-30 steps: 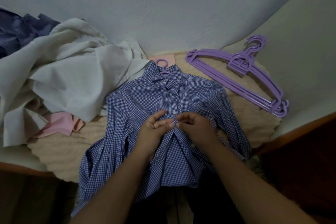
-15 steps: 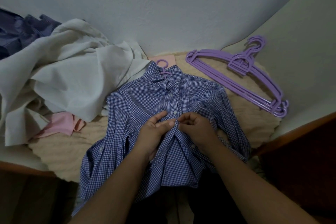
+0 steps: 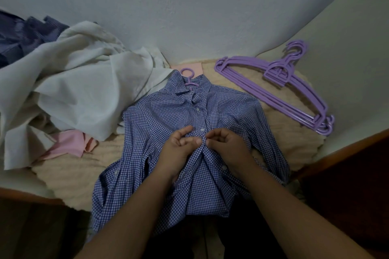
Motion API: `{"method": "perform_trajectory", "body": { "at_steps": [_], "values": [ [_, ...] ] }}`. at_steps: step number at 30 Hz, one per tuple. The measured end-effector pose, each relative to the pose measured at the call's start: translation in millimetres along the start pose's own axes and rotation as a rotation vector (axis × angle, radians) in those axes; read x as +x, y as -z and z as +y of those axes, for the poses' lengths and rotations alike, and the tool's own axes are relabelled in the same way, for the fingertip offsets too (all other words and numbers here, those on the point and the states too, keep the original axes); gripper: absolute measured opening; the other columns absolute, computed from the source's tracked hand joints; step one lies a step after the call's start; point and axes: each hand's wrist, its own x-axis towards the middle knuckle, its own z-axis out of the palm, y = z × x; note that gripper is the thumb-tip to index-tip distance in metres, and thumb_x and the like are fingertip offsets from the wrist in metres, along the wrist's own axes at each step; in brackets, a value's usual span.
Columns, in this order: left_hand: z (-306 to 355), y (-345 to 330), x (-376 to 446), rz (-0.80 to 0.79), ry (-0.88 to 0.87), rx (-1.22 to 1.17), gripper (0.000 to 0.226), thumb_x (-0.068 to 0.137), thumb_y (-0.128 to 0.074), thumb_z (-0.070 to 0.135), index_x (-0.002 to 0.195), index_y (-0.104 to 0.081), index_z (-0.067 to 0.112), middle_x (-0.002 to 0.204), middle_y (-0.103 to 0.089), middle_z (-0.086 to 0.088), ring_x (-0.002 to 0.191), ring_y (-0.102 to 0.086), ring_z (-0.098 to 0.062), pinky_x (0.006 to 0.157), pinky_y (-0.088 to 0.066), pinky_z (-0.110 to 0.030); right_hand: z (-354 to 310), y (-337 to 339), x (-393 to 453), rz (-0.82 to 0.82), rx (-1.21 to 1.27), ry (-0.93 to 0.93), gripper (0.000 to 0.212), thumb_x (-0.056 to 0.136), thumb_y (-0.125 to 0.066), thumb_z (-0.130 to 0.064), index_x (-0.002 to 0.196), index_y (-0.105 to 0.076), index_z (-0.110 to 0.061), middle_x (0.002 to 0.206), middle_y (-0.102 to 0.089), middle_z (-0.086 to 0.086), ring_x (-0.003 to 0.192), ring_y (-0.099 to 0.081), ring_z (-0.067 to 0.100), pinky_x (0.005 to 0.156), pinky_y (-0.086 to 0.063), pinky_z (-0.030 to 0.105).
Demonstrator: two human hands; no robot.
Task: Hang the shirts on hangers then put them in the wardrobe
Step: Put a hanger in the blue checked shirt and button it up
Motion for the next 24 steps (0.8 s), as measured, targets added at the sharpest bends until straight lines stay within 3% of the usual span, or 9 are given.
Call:
{"method": "perform_trajectory", "body": {
  "at_steps": [2,4,7,10,14,19,24],
  "values": [
    [0,0,0,-0.003,-0.010,0.032,0.043,0.083,-0.070,0.006,0.122,-0.055,0.016,0.088,-0.074,-0.004,0.098,-0.069,-0.016,0.097,-0.047,-0.029,-1,0,1,0.005,-0.036,0.012,0.016,0.081,-0.067,0.001,0.080,-0.064,-0.014,0.077,-0.065,0.003,0.073,-0.060,0.014,0.067,-0.051,0.024],
    [0,0,1,0.023,-0.030,0.068,0.040,0.083,-0.071,0.009,0.119,-0.058,0.017,0.074,-0.072,0.000,0.092,-0.070,-0.015,0.094,-0.048,-0.028,-4,-2,1,0.017,-0.078,0.031,0.013,0.082,-0.067,0.002,0.081,-0.063,-0.011,0.076,-0.064,0.005,0.069,-0.059,0.013,0.061,-0.050,0.018],
    [-2,-1,1,0.070,-0.038,0.064,0.040,0.082,-0.072,0.013,0.120,-0.061,0.016,0.055,-0.056,0.004,0.084,-0.066,-0.020,0.092,-0.051,-0.030,-4,-3,2,0.052,-0.121,0.053,0.011,0.082,-0.066,0.001,0.082,-0.061,-0.008,0.072,-0.062,0.003,0.061,-0.055,0.009,0.052,-0.047,0.012],
    [-2,-2,-2,0.066,-0.020,-0.039,0.046,0.079,-0.075,0.011,0.121,-0.059,0.016,0.064,-0.060,-0.005,0.087,-0.067,-0.027,0.090,-0.054,-0.037,-2,-3,3,0.047,-0.157,0.055,0.011,0.081,-0.067,0.000,0.082,-0.061,-0.009,0.072,-0.062,0.003,0.061,-0.056,0.008,0.051,-0.046,0.013],
    [4,-5,-4,0.032,-0.012,-0.065,0.053,0.073,-0.076,0.009,0.122,-0.055,0.016,0.096,-0.074,-0.013,0.101,-0.069,-0.024,0.095,-0.050,-0.038,0,-4,4,0.047,-0.110,0.054,0.014,0.081,-0.065,0.004,0.081,-0.059,-0.009,0.072,-0.062,0.004,0.065,-0.056,0.013,0.057,-0.047,0.020],
    [5,-5,-1,0.036,-0.015,-0.074,0.044,0.081,-0.069,-0.002,0.118,-0.055,0.017,0.095,-0.075,-0.009,0.096,-0.070,-0.017,0.083,-0.053,-0.023,4,-2,4,0.031,0.017,0.020,0.018,0.081,-0.065,0.005,0.078,-0.055,-0.011,0.073,-0.060,0.007,0.074,-0.055,0.021,0.070,-0.049,0.033],
    [2,-2,0,0.002,-0.017,-0.014,0.052,0.078,-0.071,-0.002,0.122,-0.054,0.018,0.095,-0.075,-0.004,0.097,-0.070,-0.014,0.087,-0.050,-0.025,6,-3,3,0.052,0.011,0.019,0.019,0.081,-0.065,0.003,0.076,-0.054,-0.012,0.067,-0.056,0.004,0.069,-0.049,0.020,0.063,-0.044,0.032]
  ]
}}
